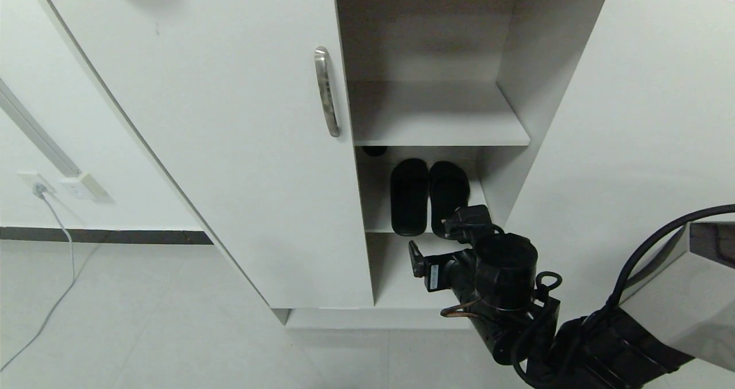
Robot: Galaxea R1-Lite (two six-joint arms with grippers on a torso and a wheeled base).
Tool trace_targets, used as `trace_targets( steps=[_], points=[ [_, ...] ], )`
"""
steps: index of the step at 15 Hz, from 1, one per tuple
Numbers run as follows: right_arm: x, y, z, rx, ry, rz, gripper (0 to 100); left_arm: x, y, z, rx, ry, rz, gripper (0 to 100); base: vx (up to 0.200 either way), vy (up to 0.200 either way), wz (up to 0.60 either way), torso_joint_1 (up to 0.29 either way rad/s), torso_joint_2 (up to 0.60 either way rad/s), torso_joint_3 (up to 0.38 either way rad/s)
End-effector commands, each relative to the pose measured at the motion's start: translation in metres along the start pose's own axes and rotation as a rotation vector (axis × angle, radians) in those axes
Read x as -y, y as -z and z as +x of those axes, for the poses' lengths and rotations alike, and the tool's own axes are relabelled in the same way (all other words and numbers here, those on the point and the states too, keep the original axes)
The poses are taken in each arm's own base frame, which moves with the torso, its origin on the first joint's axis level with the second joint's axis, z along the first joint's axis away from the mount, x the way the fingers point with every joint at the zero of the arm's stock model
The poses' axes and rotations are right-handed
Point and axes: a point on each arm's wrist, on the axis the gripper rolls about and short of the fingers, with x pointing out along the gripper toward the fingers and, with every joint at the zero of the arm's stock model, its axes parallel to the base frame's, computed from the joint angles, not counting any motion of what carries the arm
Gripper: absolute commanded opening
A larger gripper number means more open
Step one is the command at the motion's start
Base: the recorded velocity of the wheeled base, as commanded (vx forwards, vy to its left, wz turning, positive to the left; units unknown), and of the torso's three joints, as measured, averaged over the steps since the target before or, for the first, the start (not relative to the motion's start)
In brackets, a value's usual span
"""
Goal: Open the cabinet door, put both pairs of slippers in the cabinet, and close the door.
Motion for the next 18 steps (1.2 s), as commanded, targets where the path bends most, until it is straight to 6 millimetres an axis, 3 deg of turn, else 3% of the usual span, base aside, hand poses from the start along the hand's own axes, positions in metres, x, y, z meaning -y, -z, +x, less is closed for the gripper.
trace_targets(
  steps=[1,12,18],
  points=[
    [-0.0003,0.0013,0.0003,-0.003,-0.001,-0.002,100,0.0000,0.0001,0.0000,-0.001,-0.001,0.000,0,0.000,0.000,0.00,0.007,0.00,0.056],
    [-0.0006,0.0095,0.0032,-0.021,0.009,-0.016,100,0.0000,0.0001,-0.0001,0.001,0.001,0.002,0,0.000,0.000,0.00,0.001,0.00,0.190],
    [-0.0008,0.0105,0.0035,-0.023,0.008,-0.017,100,0.0000,0.0001,-0.0001,0.001,0.001,0.003,0,0.000,0.000,0.00,-0.001,0.00,0.028]
  ],
)
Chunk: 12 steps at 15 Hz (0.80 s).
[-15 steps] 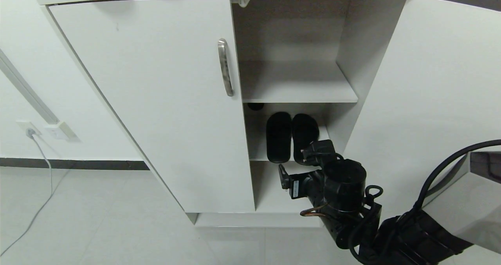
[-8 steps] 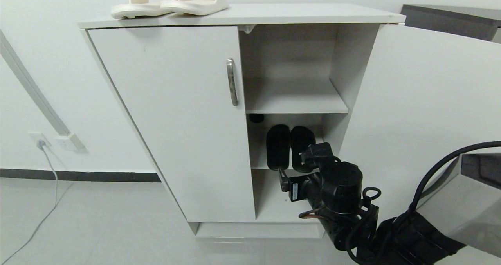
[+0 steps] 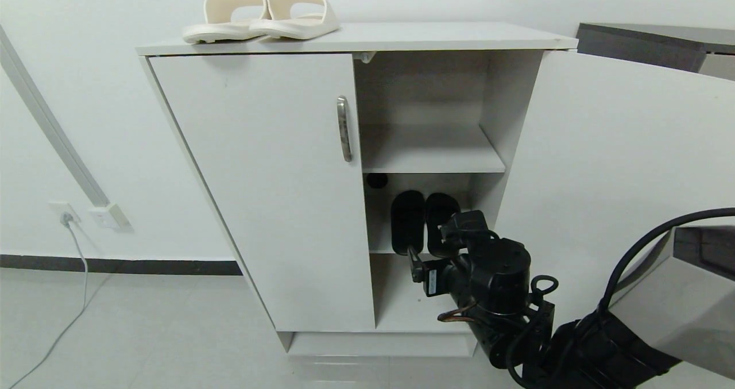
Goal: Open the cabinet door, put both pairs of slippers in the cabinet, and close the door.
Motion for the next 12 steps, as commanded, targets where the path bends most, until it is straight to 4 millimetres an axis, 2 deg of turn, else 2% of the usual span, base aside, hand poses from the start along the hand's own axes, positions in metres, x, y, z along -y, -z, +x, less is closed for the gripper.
trace_targets(
  steps=[1,6,12],
  points=[
    [-0.0006,0.0022,0.0001,-0.005,0.000,-0.004,100,0.0000,0.0000,0.0001,-0.001,-0.001,-0.001,0,0.000,0.000,0.00,0.000,0.00,0.000],
    [-0.0001,0.0031,-0.0004,-0.008,0.002,-0.009,100,0.0000,0.0000,0.0001,-0.001,0.001,-0.001,0,0.000,0.000,0.00,0.000,0.00,0.000],
    [0.0002,0.0052,-0.0025,-0.015,-0.001,-0.026,100,0.0000,0.0000,0.0001,-0.001,0.001,-0.001,0,0.000,0.200,0.00,0.004,0.00,0.006]
  ],
)
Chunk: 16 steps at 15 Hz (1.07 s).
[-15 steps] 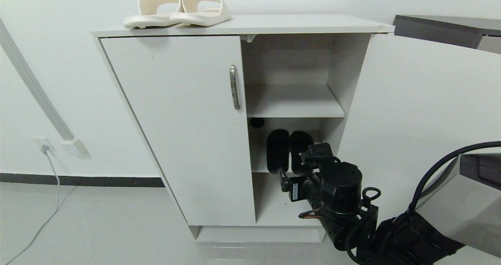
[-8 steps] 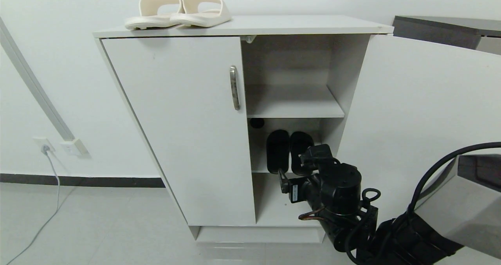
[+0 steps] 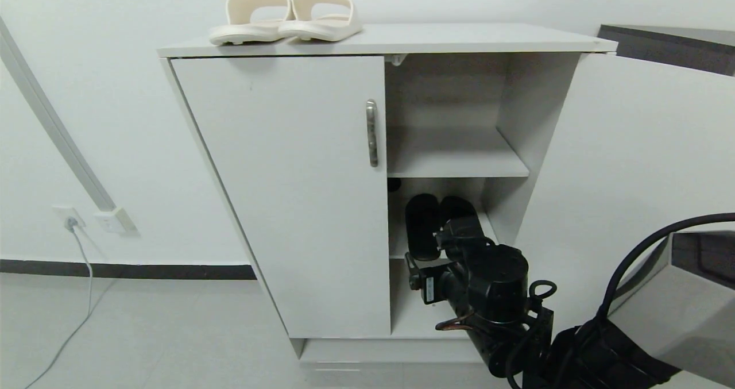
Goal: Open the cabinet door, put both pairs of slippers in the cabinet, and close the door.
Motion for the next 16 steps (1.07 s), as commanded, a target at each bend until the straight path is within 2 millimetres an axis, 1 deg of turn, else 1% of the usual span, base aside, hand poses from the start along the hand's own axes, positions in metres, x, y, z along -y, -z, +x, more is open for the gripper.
trace_targets(
  steps=[1,13,16],
  points=[
    [0.0004,0.0015,-0.0003,-0.005,0.001,-0.003,100,0.0000,0.0001,0.0001,-0.001,-0.001,0.000,0,0.000,0.200,0.00,0.002,0.00,-0.002],
    [0.0031,0.0026,-0.0038,0.005,-0.020,-0.003,100,0.0000,0.0001,0.0001,-0.001,-0.001,0.000,0,0.000,0.200,0.00,0.000,0.00,0.000],
    [0.0046,0.0029,-0.0032,0.004,-0.017,-0.006,100,0.0000,0.0001,0.0001,-0.001,-0.001,0.007,0,0.000,0.000,0.00,0.000,0.00,0.000]
  ],
)
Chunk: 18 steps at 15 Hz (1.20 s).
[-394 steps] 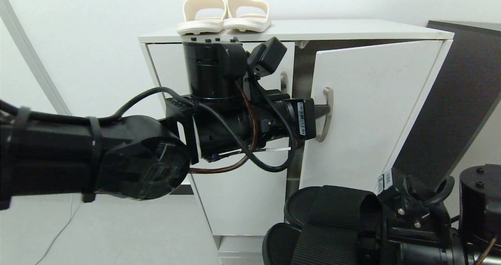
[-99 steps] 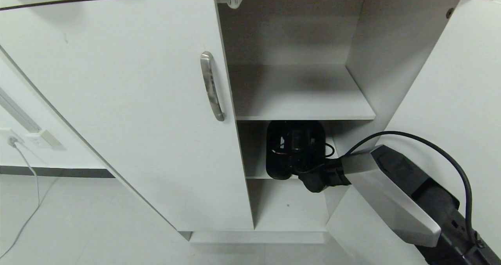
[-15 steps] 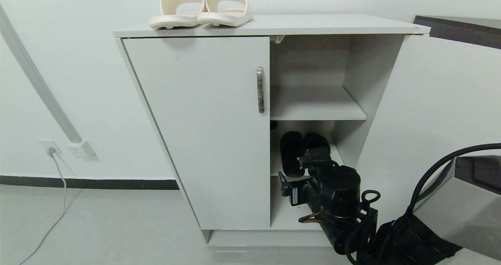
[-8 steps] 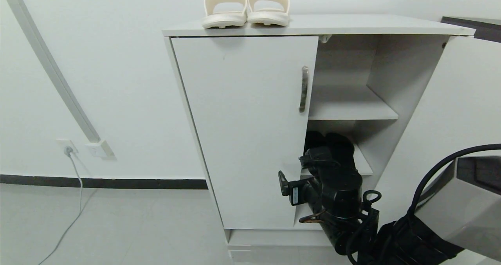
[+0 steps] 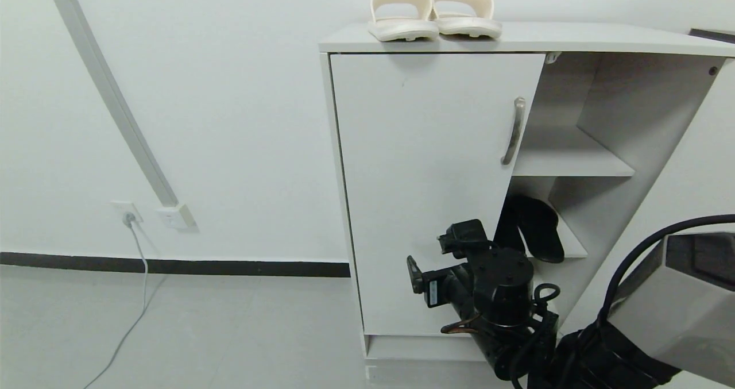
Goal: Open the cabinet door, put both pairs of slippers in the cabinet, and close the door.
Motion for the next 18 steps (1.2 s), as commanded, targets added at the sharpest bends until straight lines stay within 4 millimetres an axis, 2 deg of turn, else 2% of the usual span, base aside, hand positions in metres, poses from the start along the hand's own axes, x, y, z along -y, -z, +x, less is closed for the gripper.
trace_targets(
  steps=[1,4,18],
  points=[
    [0.0023,-0.0027,0.0004,0.012,0.007,0.002,100,0.0000,0.0000,0.0001,0.000,-0.002,-0.002,0,0.000,0.000,0.00,0.000,0.00,0.000],
    [0.0086,-0.0027,0.0012,0.022,-0.018,-0.011,100,0.0000,0.0000,0.0001,0.000,-0.002,-0.002,0,0.000,0.000,0.00,0.000,0.00,0.000],
    [0.0105,0.0007,0.0007,0.041,-0.035,-0.033,100,0.0000,0.0000,0.0001,0.000,-0.002,-0.002,0,0.000,0.000,0.00,0.000,0.00,0.000]
  ],
)
